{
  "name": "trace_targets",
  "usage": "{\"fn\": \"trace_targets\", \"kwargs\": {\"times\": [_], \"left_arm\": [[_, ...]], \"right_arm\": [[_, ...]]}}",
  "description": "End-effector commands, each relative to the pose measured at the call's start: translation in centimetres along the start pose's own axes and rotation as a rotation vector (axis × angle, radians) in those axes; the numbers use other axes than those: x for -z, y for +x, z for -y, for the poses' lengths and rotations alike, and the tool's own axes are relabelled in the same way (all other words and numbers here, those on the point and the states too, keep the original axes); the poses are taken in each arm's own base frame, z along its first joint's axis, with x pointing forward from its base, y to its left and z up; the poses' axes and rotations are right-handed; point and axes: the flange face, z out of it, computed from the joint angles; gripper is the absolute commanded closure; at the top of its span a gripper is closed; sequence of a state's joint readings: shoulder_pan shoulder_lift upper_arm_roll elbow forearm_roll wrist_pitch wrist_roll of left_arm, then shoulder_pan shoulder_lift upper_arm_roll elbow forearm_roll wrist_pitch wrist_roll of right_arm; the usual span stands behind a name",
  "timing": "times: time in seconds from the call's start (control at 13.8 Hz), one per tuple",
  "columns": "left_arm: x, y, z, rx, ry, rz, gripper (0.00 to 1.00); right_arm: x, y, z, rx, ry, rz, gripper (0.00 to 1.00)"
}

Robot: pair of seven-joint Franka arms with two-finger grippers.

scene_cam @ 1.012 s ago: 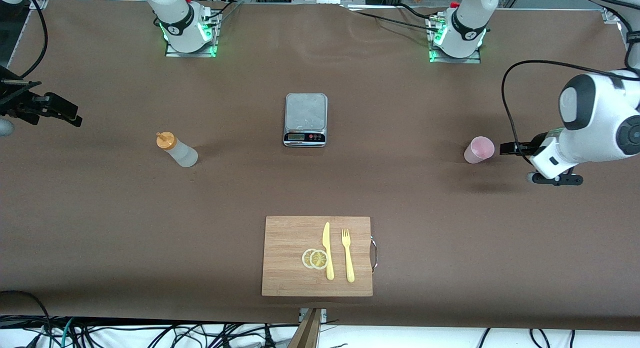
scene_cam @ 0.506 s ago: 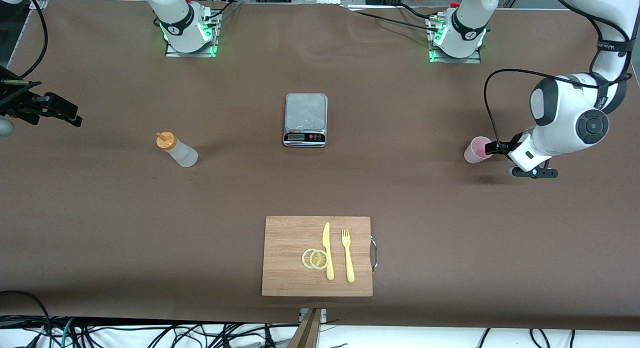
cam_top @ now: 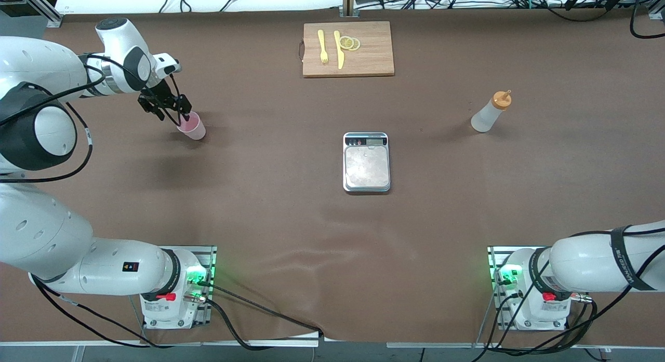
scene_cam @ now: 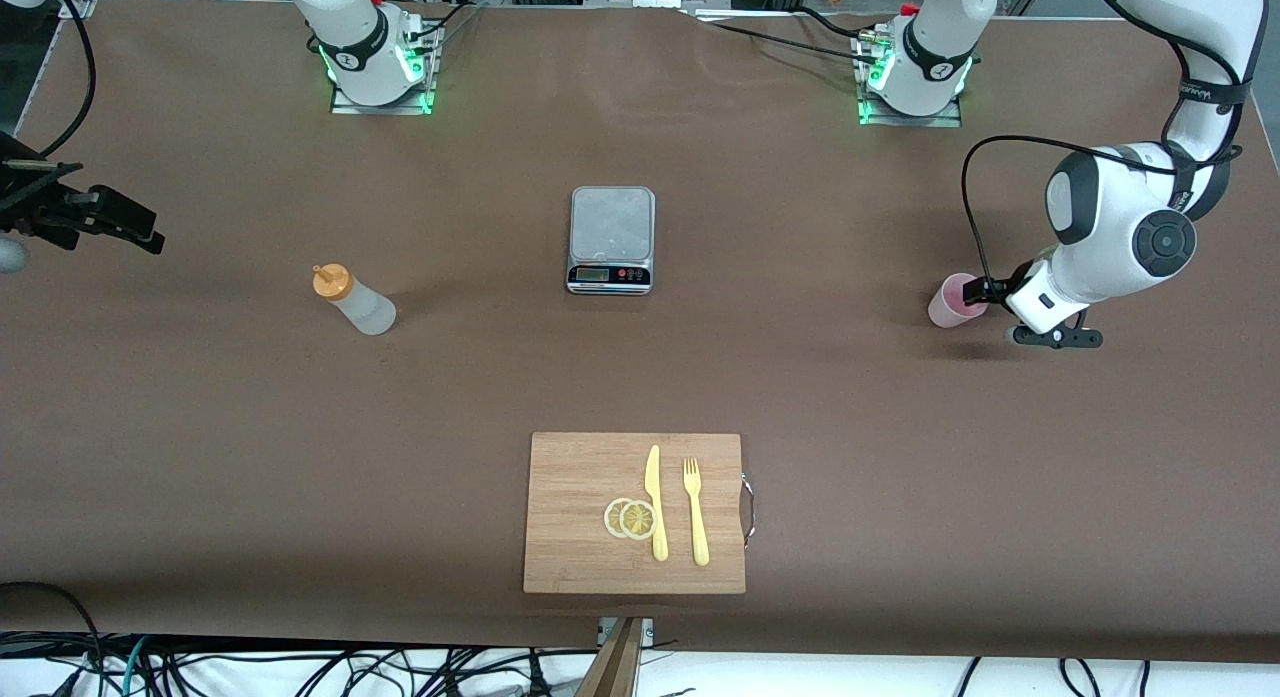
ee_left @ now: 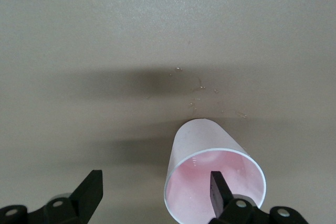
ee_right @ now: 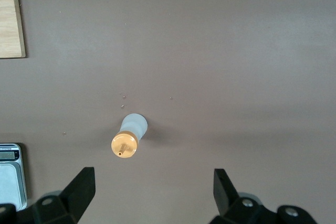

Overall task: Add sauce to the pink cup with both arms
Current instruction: 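Close the left gripper around the pink cup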

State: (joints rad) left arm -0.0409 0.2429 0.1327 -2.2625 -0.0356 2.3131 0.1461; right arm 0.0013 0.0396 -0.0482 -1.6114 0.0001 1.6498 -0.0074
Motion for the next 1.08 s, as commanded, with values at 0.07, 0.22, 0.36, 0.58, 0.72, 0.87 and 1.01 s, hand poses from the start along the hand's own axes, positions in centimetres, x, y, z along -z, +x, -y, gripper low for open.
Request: {"fn": "trace_targets", "kwargs": {"times": [0.07,0.22,0.36,0.58,0.72,0.87,1.01], "left_arm": [[-0.4,-0.3,-0.8,-0.037,0.006,-0.017,0.26],[-0.6,-0.2,-0.8,-0.039,0.007,-0.014,0.47],[-0.8,-0.2,-1.0,-0.042,0.007,-0.011,0.58],[-0.9,-0.1,-1.1,-0.042,0.007,-0.009,0.82],[-0.9,-0.1,-1.1,-0.042,0.006,-0.009,1.00],[-0.4,0.2,-1.3,-0.030,-0.010,-0.018,1.00],[1.6,1.6,-3.3,-0.055,-0.011,-0.051,1.00]], "right_arm": [[0.4,0.0,-0.1,0.006,0.018,-0.005,0.00],[0.3,0.0,-0.1,0.006,0.018,-0.003,0.00],[0.3,0.0,-0.1,0.006,0.018,-0.002,0.00],[0.3,0.0,-0.1,0.006,0.018,-0.003,0.00],[0.4,0.0,-0.1,0.006,0.018,-0.005,0.00],[0.3,0.0,-0.1,0.006,0.018,-0.002,0.00],[0.4,-0.1,-0.1,0.006,0.018,-0.003,0.00]]}}
